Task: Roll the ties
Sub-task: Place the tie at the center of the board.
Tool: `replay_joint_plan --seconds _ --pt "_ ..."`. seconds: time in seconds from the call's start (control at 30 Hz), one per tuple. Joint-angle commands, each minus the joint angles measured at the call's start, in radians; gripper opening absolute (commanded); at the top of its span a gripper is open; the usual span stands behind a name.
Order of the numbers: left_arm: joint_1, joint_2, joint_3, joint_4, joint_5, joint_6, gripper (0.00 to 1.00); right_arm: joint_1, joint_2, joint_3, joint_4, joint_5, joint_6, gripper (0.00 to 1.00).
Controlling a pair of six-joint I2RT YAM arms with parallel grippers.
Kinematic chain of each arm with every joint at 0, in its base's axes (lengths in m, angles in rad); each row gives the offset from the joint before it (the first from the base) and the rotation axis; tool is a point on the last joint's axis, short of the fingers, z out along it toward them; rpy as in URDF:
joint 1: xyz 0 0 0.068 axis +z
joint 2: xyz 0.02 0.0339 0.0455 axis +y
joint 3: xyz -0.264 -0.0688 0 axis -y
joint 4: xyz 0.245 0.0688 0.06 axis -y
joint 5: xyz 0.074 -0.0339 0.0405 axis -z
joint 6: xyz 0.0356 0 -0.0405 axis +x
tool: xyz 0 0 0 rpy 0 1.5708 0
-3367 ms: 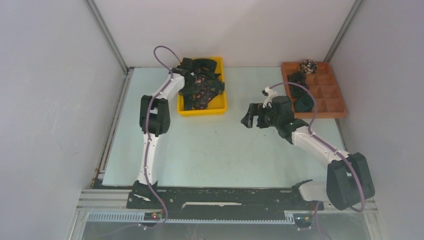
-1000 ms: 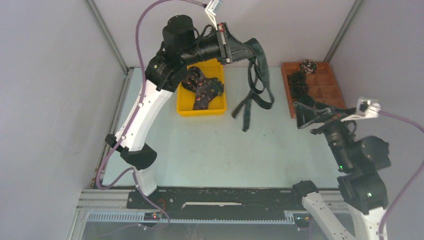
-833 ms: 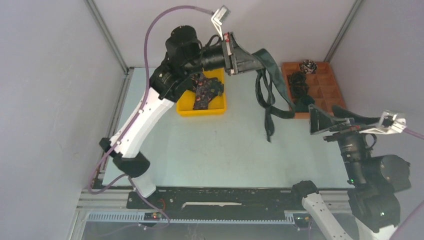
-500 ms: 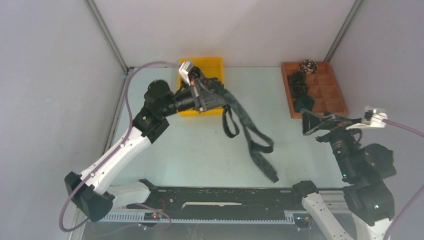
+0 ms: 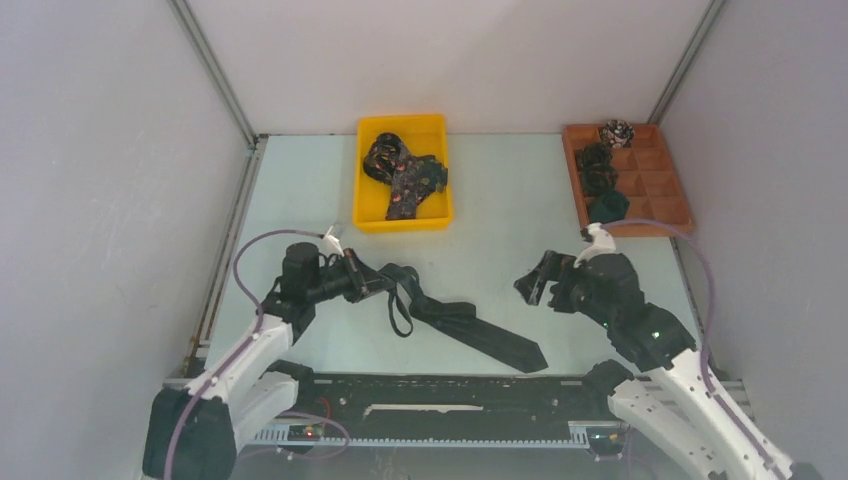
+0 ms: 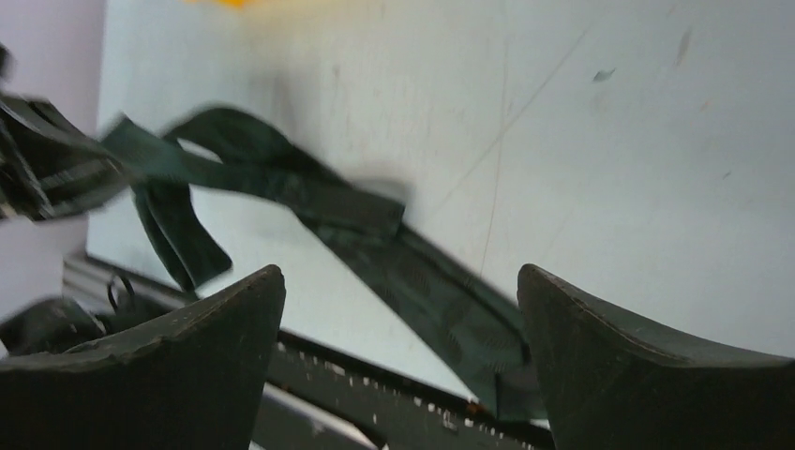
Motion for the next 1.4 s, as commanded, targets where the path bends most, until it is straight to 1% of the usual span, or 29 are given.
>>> replay_joint_plan --seconds 0.0,0.07,0.13,0.2,0.27,0.33,0.37,0.4,0.43,0.47,0.53,0.57,0.6,0.67,0.77,0.93,1.13,1.2,1.27,1.33,1.37 --pt "0.061 -0.151 0.016 -0.174 -0.059 0.142 0.04 0.172 0.082 -0.017 -0.048 0.119 0.150 0.96" --pt "0.071 -0.194 0.036 -0.283 -0.133 0.163 0.05 0.285 0.144 -0.018 -0.101 0.170 0.233 0.97" --pt "0.086 -0.224 0.053 -0.352 -0.190 0.163 0.06 0.384 0.202 -0.018 -0.153 0.246 0.316 0.98" --pt "0.104 -0.252 0.051 -0.384 -0.202 0.152 0.08 0.470 0.253 -0.020 -0.201 0.300 0.401 1.00" --pt "0.130 -0.284 0.048 -0.426 -0.220 0.143 0.14 0.530 0.307 -0.032 -0.230 0.321 0.483 1.00" --pt "0.165 -0.311 0.043 -0.466 -0.240 0.129 0.24 0.565 0.351 -0.054 -0.231 0.316 0.542 1.00" --pt "0.185 -0.326 0.040 -0.481 -0.246 0.115 0.34 0.576 0.368 -0.063 -0.228 0.312 0.563 1.00" --pt "0.210 -0.342 0.035 -0.498 -0.249 0.100 0.46 0.583 0.383 -0.072 -0.222 0.309 0.584 1.00" --pt "0.239 -0.356 0.030 -0.513 -0.247 0.088 0.54 0.587 0.394 -0.079 -0.214 0.305 0.599 1.00" --pt "0.292 -0.369 0.027 -0.525 -0.239 0.082 0.61 0.589 0.405 -0.088 -0.200 0.300 0.612 1.00" --pt "0.366 -0.387 0.033 -0.554 -0.231 0.084 0.71 0.590 0.425 -0.100 -0.176 0.290 0.638 1.00" --pt "0.395 -0.391 0.042 -0.572 -0.227 0.091 0.75 0.590 0.436 -0.106 -0.166 0.285 0.648 0.99" --pt "0.417 -0.390 0.056 -0.588 -0.227 0.101 0.77 0.590 0.448 -0.110 -0.158 0.279 0.656 0.99" --pt "0.440 -0.382 0.095 -0.623 -0.233 0.130 0.78 0.590 0.472 -0.117 -0.152 0.276 0.672 0.99" --pt "0.444 -0.351 0.187 -0.698 -0.264 0.218 0.78 0.589 0.497 -0.133 -0.142 0.277 0.693 0.97" --pt "0.444 -0.349 0.313 -0.799 -0.360 0.342 0.75 0.580 0.552 -0.153 -0.105 0.269 0.700 0.93" --pt "0.435 -0.380 0.425 -0.874 -0.509 0.458 0.75 0.576 0.677 -0.152 -0.054 0.248 0.679 0.87" --pt "0.431 -0.382 0.414 -0.869 -0.515 0.465 0.74 0.576 0.729 -0.152 -0.037 0.236 0.662 0.82" --pt "0.431 -0.393 0.386 -0.847 -0.512 0.462 0.74 0.573 0.766 -0.152 -0.021 0.221 0.641 0.74" --pt "0.431 -0.409 0.370 -0.835 -0.515 0.456 0.73 0.570 0.803 -0.152 -0.009 0.205 0.621 0.60" --pt "0.430 -0.415 0.370 -0.833 -0.515 0.458 0.73 0.568 0.817 -0.152 -0.006 0.198 0.614 0.55"
